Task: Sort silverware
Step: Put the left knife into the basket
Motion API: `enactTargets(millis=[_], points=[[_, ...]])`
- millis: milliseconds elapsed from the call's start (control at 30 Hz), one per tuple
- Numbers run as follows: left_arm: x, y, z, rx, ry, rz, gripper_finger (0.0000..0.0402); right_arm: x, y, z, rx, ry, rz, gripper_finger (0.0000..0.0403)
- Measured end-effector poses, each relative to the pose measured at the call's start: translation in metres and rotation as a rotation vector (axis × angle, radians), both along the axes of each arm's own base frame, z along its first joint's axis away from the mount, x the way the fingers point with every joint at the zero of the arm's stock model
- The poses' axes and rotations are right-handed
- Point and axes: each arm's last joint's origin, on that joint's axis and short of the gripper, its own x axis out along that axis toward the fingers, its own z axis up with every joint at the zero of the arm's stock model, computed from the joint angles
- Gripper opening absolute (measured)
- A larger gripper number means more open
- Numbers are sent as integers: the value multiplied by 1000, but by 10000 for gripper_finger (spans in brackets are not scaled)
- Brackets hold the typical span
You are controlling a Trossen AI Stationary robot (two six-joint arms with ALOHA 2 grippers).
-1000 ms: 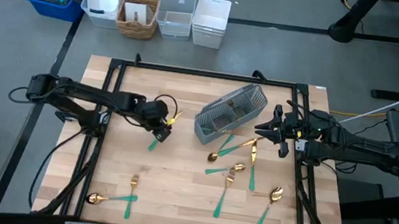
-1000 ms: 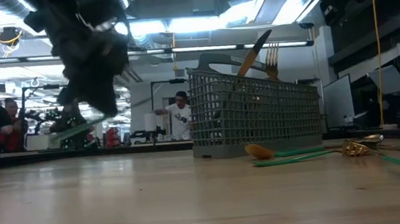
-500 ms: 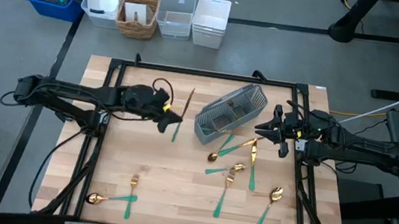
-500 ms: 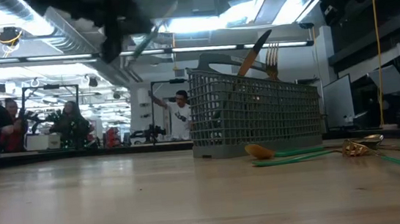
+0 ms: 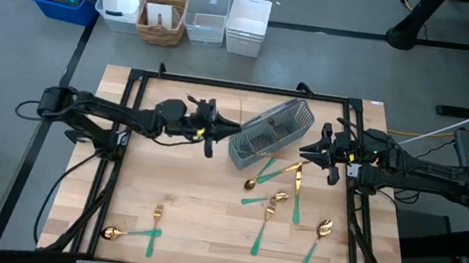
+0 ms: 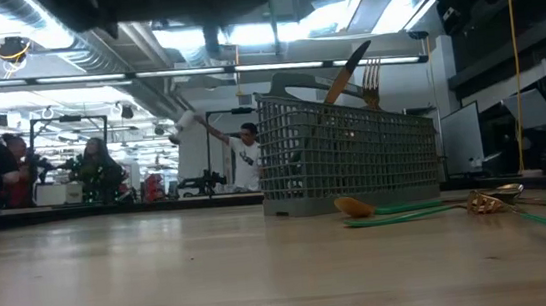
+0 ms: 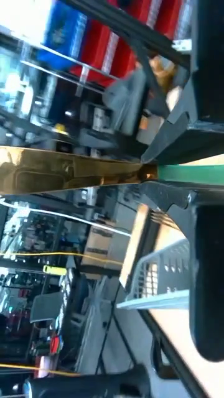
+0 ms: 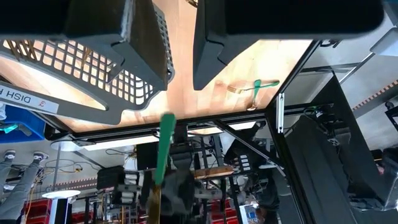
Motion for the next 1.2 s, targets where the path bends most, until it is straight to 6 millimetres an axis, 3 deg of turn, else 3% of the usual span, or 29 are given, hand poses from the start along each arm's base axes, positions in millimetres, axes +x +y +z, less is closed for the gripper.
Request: enactTargets(millis=[300,567,800,1100,1200], points=[[20,2,-38,207,153,-1,40,0,0,0,-2,1,0,81],[28,-3,-58,343,231,-33,40,0,0,-1,0,7,0,81],[31,-16,-64,419,261,-79,41,0,0,-1,0,7,0,81],[30,-16,-66,383,286,-48,42,0,0,-1,0,7,1,81],[30,-16,-66,381,281,-47,59,0,0,-1,1,7,1,81]])
